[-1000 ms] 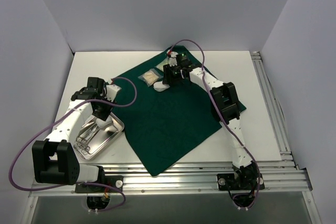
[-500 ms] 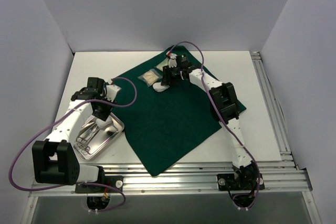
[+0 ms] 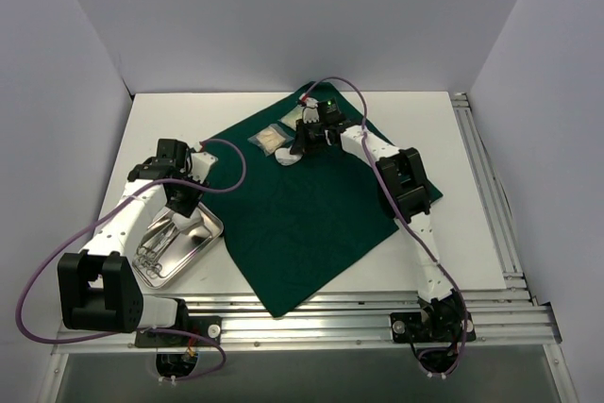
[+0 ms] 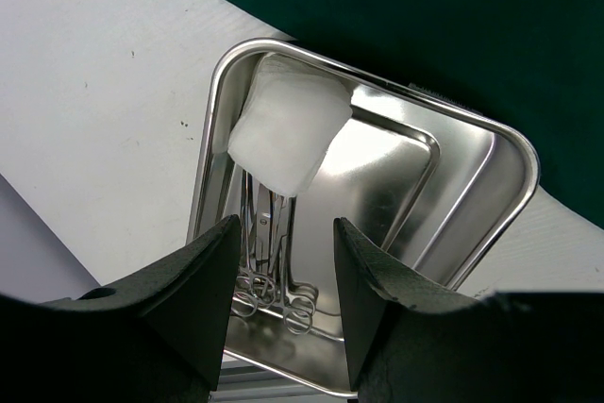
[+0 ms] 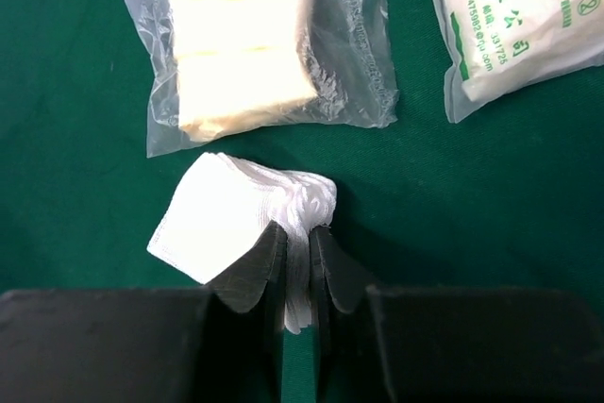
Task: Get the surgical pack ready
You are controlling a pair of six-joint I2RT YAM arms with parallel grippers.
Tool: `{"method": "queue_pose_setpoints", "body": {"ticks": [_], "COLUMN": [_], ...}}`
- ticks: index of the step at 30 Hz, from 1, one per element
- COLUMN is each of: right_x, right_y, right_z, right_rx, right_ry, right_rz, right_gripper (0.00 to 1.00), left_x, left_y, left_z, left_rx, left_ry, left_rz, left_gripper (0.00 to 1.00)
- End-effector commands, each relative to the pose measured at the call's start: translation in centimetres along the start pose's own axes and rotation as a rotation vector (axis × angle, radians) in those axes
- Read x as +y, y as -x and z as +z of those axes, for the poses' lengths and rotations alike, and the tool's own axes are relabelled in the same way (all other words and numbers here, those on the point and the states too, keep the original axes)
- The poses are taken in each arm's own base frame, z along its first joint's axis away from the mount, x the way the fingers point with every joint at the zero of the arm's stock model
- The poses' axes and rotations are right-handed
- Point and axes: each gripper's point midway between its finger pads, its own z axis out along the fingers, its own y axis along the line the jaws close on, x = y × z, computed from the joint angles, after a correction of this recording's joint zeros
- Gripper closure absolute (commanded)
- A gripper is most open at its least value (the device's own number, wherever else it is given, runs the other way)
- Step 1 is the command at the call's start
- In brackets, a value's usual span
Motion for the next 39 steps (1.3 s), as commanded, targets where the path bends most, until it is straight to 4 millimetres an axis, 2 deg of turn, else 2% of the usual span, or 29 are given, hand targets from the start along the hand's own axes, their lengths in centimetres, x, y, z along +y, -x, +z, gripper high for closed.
{"method": "queue_pose_setpoints", "body": {"ticks": [1, 5, 9, 16, 18, 19, 20, 23, 24, 26, 27, 29, 30, 31, 34, 35, 39], "right_x": [2.8, 5.4, 8.0, 12.0, 15.0, 16.2, 18.9, 23.5, 26.5, 29.8, 32.6, 35.2, 36.2, 38.0, 39.8, 39.9, 38.6], "right_y": [1.9, 5.3, 7.3, 7.7, 7.4, 7.0, 5.7, 4.1, 2.8, 1.4, -0.5, -2.2, -3.2, -4.7, -7.4, -7.7, -9.9], "right_z": [-2.4, -5.0, -7.6, -9.5, -9.9, -9.8, -9.2, -8.6, -8.2, -7.4, -6.4, -5.4, -4.2, -3.8, -1.9, -1.4, 1.3], "right_rx": [-0.028, -0.144, -0.211, -0.239, -0.245, -0.243, -0.225, -0.223, -0.208, -0.199, -0.164, -0.135, -0.113, -0.084, -0.036, -0.036, 0.008], "right_ry": [0.044, 0.08, 0.092, 0.102, 0.135, 0.154, 0.192, 0.27, 0.324, 0.396, 0.44, 0.486, 0.506, 0.537, 0.573, 0.579, 0.541], "right_rz": [-0.014, -0.036, -0.064, -0.109, -0.128, -0.135, -0.152, -0.174, -0.168, -0.178, -0.189, -0.204, -0.205, -0.202, -0.179, -0.175, -0.141], "right_gripper": [1.0, 1.0, 1.0, 1.0, 1.0, 1.0, 1.0, 1.0, 1.0, 1.0, 1.0, 1.0, 1.0, 1.0, 1.0, 1.0, 1.0], "left_x": [1.0, 1.0, 1.2, 2.3, 3.6, 4.0, 5.8, 7.6, 9.0, 9.2, 9.7, 10.0, 10.1, 10.3, 10.2, 10.2, 9.7], "left_y": [1.4, 1.5, 1.6, 1.6, 1.1, 1.0, 0.0, -1.0, -2.3, -2.9, -3.7, -4.3, -4.7, -5.2, -5.8, -5.8, -5.9], "left_z": [-0.6, -0.8, -1.2, -1.9, -2.3, -2.5, -2.9, -3.8, -4.1, -4.3, -4.4, -4.6, -4.6, -4.8, -4.8, -4.8, -4.8], "left_rx": [-0.047, -0.056, -0.067, -0.092, -0.099, -0.107, -0.107, -0.139, -0.128, -0.137, -0.131, -0.131, -0.13, -0.128, -0.129, -0.131, -0.137], "left_ry": [0.033, 0.033, 0.04, 0.074, 0.1, 0.102, 0.131, 0.132, 0.162, 0.153, 0.168, 0.176, 0.176, 0.181, 0.172, 0.17, 0.154], "left_rz": [0.0, -0.007, -0.012, -0.06, -0.11, -0.131, -0.201, -0.292, -0.337, -0.355, -0.371, -0.39, -0.394, -0.411, -0.424, -0.424, -0.42], "left_gripper": [0.47, 0.47, 0.47, 0.47, 0.47, 0.47, 0.47, 0.47, 0.47, 0.47, 0.47, 0.47, 0.47, 0.47, 0.47, 0.47, 0.47]}}
